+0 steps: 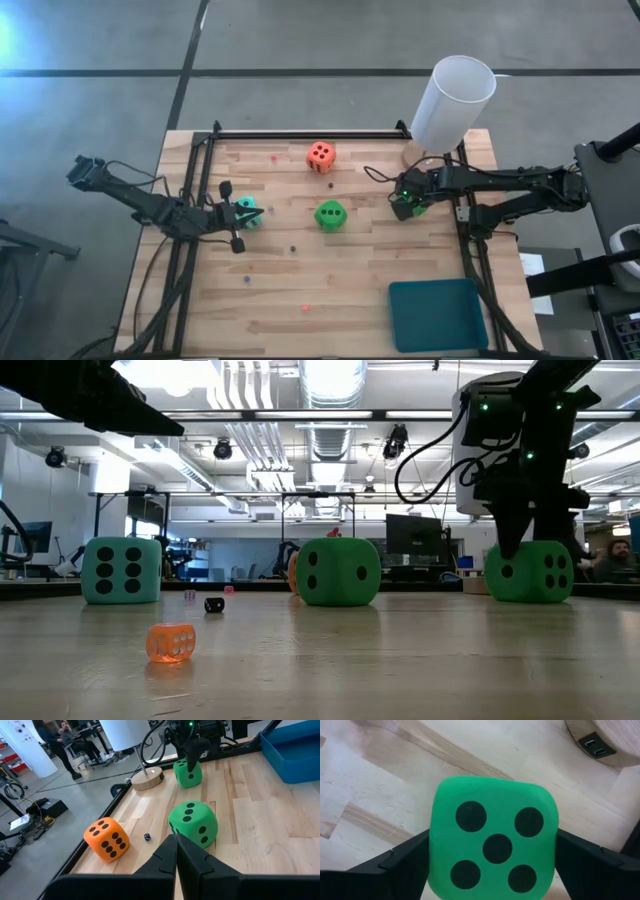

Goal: Pick & Place Dice
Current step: Put the right large green die into the blue bin

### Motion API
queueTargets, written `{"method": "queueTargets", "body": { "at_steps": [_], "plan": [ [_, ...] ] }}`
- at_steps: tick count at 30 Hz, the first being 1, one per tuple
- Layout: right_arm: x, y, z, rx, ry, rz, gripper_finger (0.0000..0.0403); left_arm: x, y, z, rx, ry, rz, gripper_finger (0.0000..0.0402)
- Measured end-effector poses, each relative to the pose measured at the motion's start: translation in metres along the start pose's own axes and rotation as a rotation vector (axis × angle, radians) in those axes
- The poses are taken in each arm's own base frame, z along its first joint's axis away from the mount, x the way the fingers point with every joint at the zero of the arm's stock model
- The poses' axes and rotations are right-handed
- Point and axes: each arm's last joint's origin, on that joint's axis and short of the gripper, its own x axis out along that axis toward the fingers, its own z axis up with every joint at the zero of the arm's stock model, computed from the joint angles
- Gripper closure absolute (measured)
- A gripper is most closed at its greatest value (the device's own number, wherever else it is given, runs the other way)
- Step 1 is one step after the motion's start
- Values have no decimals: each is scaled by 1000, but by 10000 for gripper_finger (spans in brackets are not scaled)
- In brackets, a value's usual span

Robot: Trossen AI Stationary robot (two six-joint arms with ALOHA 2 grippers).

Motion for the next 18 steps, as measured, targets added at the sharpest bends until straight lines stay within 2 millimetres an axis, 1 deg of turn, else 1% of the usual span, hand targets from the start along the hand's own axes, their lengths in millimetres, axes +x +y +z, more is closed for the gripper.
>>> {"method": "queueTargets", "body": {
  "at_steps": [3, 12, 18],
  "plan": [
    [0, 0, 0, -2, 0, 2, 66, 0, 0, 0, 0, 0, 0, 391],
    [-1, 1, -1, -10, 2, 17, 63, 0, 0, 0, 0, 0, 0, 391],
    [-9, 3, -6, -41, 10, 97, 63, 0, 0, 0, 0, 0, 0, 391]
  ]
}}
